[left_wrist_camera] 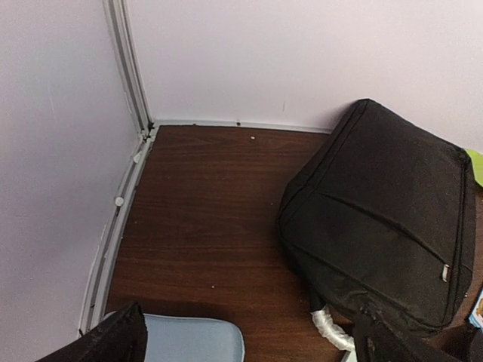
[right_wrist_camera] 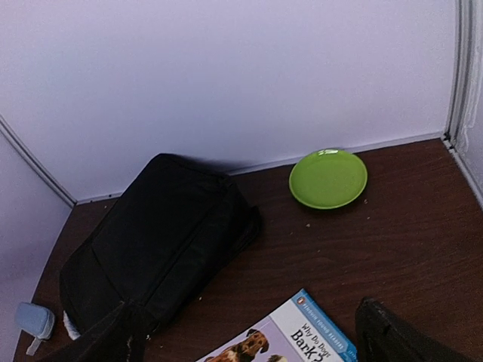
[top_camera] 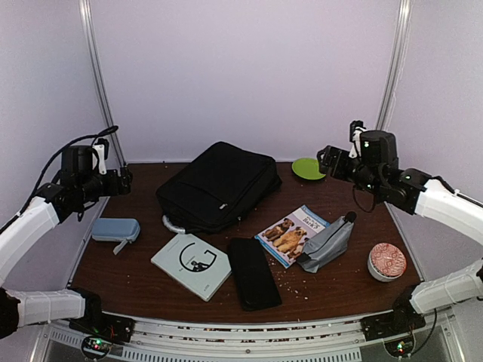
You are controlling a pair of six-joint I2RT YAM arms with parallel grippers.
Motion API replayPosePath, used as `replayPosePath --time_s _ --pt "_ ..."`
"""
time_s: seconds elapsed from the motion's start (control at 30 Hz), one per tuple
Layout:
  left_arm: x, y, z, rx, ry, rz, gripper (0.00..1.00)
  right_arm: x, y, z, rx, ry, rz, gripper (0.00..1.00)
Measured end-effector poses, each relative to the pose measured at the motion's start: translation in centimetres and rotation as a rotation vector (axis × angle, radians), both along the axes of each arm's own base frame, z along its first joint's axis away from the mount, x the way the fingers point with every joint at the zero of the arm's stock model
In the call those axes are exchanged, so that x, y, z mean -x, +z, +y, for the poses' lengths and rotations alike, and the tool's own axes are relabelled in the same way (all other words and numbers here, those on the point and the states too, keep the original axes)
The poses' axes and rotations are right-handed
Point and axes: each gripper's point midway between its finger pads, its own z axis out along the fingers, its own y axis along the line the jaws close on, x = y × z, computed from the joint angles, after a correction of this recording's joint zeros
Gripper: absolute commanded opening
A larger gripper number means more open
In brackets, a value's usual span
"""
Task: Pack the student bag
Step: Adjust the student bag at the center of the board.
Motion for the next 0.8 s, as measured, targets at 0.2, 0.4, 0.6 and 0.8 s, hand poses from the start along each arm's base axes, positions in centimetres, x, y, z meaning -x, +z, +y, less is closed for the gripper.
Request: replayPosePath --time_s 0.2,0.4,0.6,0.8 --pt "-0.2 -0.2 -1.2 0.05 -0.047 0.006 0.97 0.2 -7.0 9.5 -0.007 0.161 0.195 0.91" --pt "-0.7 -2.5 -1.5 0.09 -0.028 0.091 0.87 0.9 -13.6 14.4 -0.082 0.217 0.379 0.84" --pt "-2.4 -7.5 -3.7 0.229 -0.033 0.281 0.8 0.2 -14.2 16.1 -0.149 0.222 0.41 0.81" --pt "-3.3 -10.7 -6.3 0.396 -0.045 0.416 0.74 0.3 -14.0 16.4 -0.18 0.232 0.41 0.8"
